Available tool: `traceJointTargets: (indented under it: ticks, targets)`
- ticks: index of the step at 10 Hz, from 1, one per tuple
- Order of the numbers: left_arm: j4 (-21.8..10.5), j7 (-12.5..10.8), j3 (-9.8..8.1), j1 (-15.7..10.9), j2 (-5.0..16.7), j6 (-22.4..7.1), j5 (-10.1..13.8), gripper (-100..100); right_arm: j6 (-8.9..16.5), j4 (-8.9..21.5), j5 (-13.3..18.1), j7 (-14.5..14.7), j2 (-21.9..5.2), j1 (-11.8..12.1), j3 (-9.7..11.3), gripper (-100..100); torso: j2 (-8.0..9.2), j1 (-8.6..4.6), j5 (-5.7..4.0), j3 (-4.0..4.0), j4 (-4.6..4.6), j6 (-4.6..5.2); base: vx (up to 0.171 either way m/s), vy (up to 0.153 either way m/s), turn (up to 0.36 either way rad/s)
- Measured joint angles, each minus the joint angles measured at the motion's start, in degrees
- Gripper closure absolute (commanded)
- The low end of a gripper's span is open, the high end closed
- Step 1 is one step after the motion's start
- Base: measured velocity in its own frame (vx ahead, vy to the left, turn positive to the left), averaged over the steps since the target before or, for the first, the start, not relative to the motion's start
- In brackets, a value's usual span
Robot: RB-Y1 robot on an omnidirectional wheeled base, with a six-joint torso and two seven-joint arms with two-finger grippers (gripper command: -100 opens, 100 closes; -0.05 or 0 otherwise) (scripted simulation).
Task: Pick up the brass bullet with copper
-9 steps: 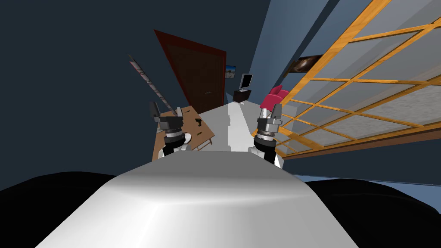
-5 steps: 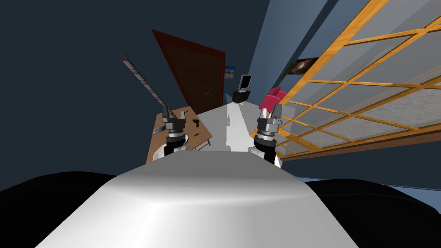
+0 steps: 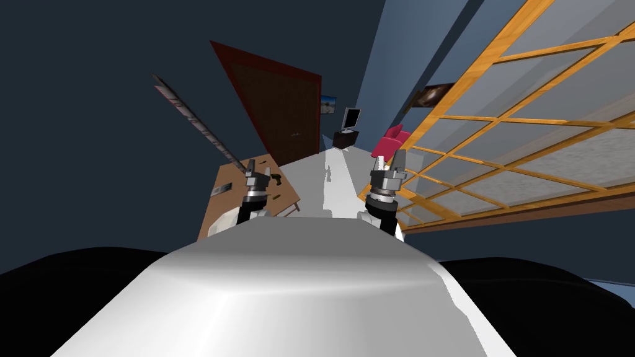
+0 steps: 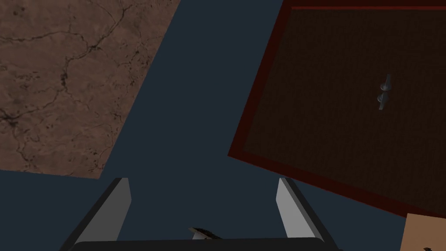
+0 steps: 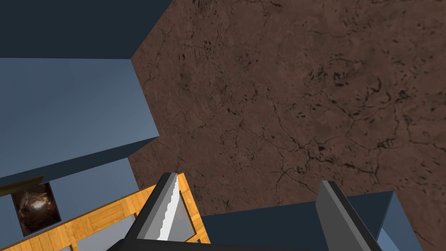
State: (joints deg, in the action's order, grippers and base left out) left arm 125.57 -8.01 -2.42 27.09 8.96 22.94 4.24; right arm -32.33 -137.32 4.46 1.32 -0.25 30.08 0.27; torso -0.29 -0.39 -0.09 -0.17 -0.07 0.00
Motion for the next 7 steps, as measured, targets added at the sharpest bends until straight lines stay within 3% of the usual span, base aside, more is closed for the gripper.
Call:
traceJointTargets:
  ticks: [7]
  targets:
    - [-7.9,-0.2,-3.39,-0.9,4.9,-9.4,2.5,-100,0.0,0.0,0.0,0.0,0.0,0.0,0.0,0,0.03,0.16,0.04,0.02,0.01,0.0,0.063,-0.077,-0.011]
